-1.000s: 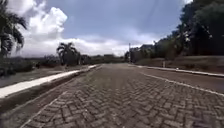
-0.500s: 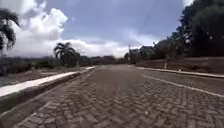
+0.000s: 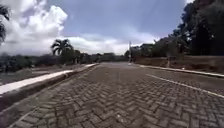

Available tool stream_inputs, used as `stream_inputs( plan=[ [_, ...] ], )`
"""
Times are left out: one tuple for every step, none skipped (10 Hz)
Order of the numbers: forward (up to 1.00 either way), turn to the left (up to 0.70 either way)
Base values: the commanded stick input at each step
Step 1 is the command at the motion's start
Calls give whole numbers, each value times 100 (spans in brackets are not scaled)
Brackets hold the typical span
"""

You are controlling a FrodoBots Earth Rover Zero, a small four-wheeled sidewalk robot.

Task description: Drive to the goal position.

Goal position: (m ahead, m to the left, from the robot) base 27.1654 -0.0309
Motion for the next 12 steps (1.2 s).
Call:
stream_inputs(
  plan=[
    [100,6],
    [100,15],
    [100,24],
    [100,27],
    [100,18],
    [100,4],
    [100,0],
    [100,13],
    [100,24],
    [100,5],
    [100,0],
    [100,0]
  ],
)
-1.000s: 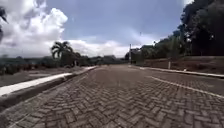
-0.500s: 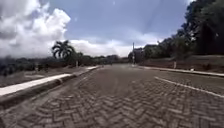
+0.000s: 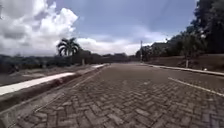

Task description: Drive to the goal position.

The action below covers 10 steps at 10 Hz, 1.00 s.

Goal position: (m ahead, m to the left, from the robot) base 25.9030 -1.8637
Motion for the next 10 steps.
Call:
stream_inputs(
  plan=[
    [100,0],
    [100,0],
    [100,0],
    [100,0],
    [100,0],
    [100,0],
    [100,0],
    [100,0],
    [100,0],
    [100,0]
  ],
)
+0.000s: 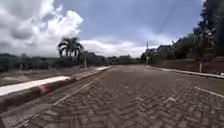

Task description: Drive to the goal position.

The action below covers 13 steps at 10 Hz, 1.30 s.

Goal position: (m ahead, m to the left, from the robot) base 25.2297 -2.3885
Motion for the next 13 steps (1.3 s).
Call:
stream_inputs(
  plan=[
    [100,0],
    [100,0],
    [100,0],
    [100,0],
    [100,0],
    [100,0],
    [100,0],
    [100,0],
    [100,0],
    [100,0],
    [100,0],
    [100,0],
    [100,0]
  ],
)
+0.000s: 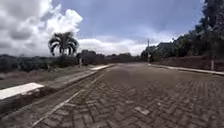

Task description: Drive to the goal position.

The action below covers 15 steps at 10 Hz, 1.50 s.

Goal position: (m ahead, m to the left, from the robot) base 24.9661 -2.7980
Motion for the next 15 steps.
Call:
stream_inputs(
  plan=[
    [100,0],
    [100,0],
    [100,0],
    [100,0],
    [100,0],
    [100,0],
    [100,0],
    [100,0],
    [100,0],
    [100,0],
    [100,0],
    [100,0],
    [100,0],
    [100,0],
    [100,0]
  ],
)
